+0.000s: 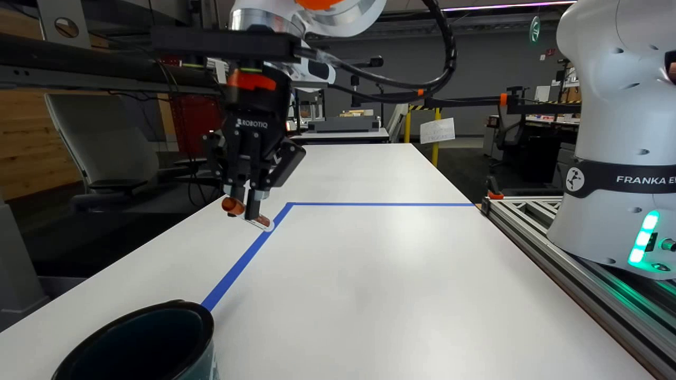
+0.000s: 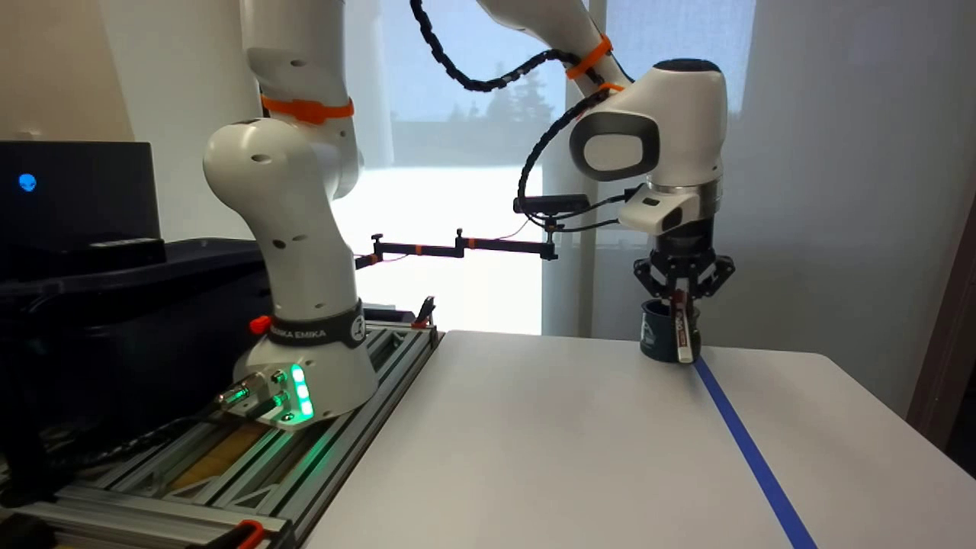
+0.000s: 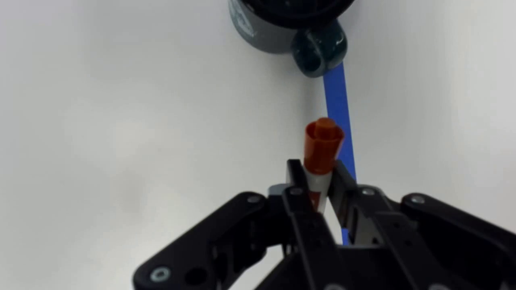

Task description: Move the sharpie to the table

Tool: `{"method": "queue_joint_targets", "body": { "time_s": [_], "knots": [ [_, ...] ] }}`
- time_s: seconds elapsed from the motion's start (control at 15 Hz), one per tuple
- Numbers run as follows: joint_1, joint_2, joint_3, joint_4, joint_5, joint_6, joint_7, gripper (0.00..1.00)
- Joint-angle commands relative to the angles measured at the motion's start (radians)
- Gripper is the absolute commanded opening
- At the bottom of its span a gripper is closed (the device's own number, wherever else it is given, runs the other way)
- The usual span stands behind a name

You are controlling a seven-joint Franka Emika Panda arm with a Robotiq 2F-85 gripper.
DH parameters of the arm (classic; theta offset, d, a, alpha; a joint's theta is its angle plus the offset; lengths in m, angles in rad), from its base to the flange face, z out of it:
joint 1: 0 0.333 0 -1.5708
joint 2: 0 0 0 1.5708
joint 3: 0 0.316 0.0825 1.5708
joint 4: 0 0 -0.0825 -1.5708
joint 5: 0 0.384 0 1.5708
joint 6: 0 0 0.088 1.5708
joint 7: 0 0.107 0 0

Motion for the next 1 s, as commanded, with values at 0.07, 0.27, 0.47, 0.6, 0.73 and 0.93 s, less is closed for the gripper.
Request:
{"method": "queue_joint_targets", "body": {
  "time_s": [0.07, 0.27, 0.47, 0.6, 0.73, 0.93],
  "knots": [
    [-0.014, 0.056, 0.02, -0.049, 0.029, 0.112, -0.048, 0.05],
    [-0.025, 0.104, 0.033, -0.05, 0.057, 0.146, -0.085, 0.05],
    [-0.048, 0.158, 0.062, -0.037, 0.117, 0.166, -0.162, 0.05],
    [-0.059, 0.191, 0.08, -0.03, 0.165, 0.18, -0.215, 0.05],
    [-0.081, 0.227, 0.11, -0.021, 0.212, 0.202, -0.273, 0.05],
    [-0.108, 0.265, 0.152, -0.005, 0.262, 0.229, -0.337, 0.05]
  ]
}}
